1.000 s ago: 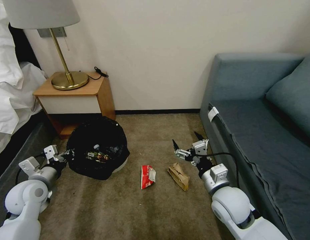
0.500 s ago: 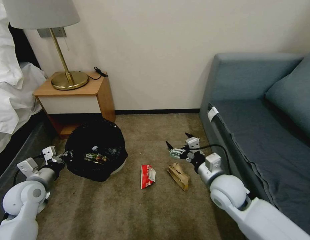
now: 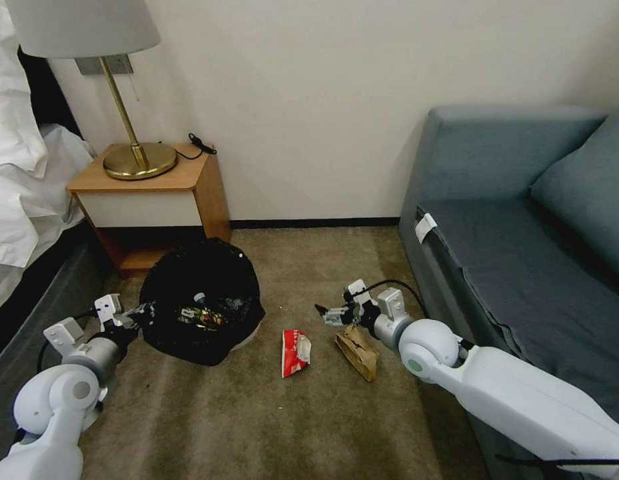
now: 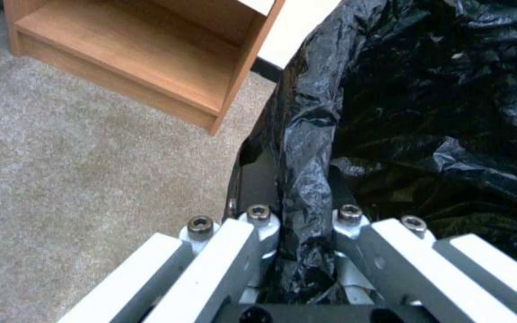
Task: Pick up the trash bin, then pick up the garbage on the floor and place it into the trash bin.
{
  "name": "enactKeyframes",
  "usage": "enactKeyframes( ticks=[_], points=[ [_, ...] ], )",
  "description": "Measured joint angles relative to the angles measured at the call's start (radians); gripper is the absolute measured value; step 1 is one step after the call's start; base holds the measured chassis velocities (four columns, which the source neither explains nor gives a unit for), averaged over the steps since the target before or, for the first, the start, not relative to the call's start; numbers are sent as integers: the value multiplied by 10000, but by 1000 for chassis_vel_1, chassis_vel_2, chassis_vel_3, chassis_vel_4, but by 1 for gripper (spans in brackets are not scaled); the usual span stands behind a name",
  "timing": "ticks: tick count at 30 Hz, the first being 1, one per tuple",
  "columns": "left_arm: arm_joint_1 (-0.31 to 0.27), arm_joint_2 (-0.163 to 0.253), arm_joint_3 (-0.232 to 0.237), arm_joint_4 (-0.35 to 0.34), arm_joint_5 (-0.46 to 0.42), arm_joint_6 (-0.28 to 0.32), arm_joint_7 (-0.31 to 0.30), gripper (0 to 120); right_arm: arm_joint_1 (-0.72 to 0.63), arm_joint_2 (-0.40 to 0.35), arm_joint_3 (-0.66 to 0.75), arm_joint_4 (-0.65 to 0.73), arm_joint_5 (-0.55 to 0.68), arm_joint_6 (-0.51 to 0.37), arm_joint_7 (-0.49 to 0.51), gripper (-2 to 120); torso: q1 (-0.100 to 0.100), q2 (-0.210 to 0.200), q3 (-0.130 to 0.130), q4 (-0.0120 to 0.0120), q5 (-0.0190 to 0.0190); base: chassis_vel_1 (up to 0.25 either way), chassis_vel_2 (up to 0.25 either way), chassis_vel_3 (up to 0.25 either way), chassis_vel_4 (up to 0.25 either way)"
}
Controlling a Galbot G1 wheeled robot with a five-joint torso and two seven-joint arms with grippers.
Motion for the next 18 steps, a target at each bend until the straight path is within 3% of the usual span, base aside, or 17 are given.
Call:
enactKeyframes(
  ticks=[18],
  points=[
    [-212,88,108,400,-1,-40,170,4,1604,339,-1867,-2913,-381,-250,-3030,100,0,0,0,0,1,0,0,0,0]
  ],
)
